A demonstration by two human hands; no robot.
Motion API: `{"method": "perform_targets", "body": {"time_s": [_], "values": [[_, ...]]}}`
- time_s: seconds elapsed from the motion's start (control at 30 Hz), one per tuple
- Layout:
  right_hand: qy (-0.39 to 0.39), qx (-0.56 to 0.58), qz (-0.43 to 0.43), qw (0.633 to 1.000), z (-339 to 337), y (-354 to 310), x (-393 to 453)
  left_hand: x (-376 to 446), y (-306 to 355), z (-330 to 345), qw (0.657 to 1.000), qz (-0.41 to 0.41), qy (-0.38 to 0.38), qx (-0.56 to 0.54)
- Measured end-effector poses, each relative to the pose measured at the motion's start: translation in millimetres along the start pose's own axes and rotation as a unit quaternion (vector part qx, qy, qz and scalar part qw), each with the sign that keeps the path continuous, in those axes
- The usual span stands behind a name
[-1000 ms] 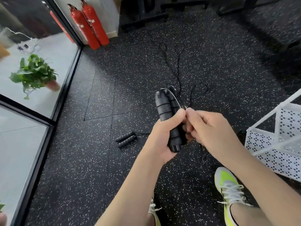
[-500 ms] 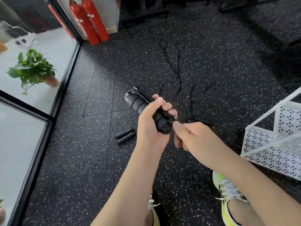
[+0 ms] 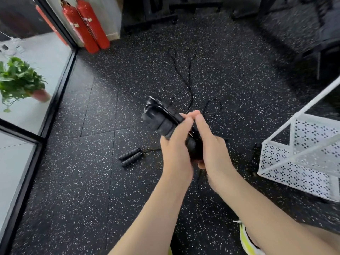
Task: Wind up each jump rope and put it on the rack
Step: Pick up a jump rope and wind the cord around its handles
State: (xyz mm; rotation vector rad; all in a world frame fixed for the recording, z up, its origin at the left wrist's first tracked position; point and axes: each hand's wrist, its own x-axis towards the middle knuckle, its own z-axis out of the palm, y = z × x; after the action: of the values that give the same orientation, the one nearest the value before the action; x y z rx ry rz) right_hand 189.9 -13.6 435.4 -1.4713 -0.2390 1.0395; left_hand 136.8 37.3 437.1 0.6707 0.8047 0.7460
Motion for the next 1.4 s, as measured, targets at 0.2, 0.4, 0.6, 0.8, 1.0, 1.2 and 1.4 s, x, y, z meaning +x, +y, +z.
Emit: {"method": "perform_targets", "body": {"time_s": [0.2, 0.4, 0.6, 0.8, 1.0, 1.2, 1.4], "values": [[0.079, -0.041, -0.055, 0.994, -3.6, -5.9, 9.1, -6.9, -7.1, 7.9, 0.998, 0.013, -0.054, 0.017], [0.178, -0.287, -0.138, 0.931, -35.7, -25.9, 19.9, 4.4, 22.3, -13.8, 0.987, 0.1, -0.042, 0.122], [0.175, -0.523, -0.233, 0.801, -39.4, -3.8, 27.5, 7.0, 19.8, -45.1, 0.61, 0.309, -0.111, 0.721], [0.11, -0.519, -0.198, 0.824, -33.5, 3.0, 25.3, 13.0, 3.0, -57.0, 0.504, 0.314, -0.072, 0.801], [-0.067, -0.354, -0.111, 0.926, -58.3, -28.6, 19.7, 13.4, 10.1, -61.0, 0.525, 0.307, -0.033, 0.793], [-0.157, -0.283, -0.145, 0.935, -79.4, -34.7, 25.5, 8.4, 14.5, -56.0, 0.558, 0.274, -0.04, 0.782], [-0.212, -0.162, -0.142, 0.953, -85.8, -31.2, 36.6, 2.6, 16.6, -46.9, 0.646, 0.224, -0.049, 0.728]]}}
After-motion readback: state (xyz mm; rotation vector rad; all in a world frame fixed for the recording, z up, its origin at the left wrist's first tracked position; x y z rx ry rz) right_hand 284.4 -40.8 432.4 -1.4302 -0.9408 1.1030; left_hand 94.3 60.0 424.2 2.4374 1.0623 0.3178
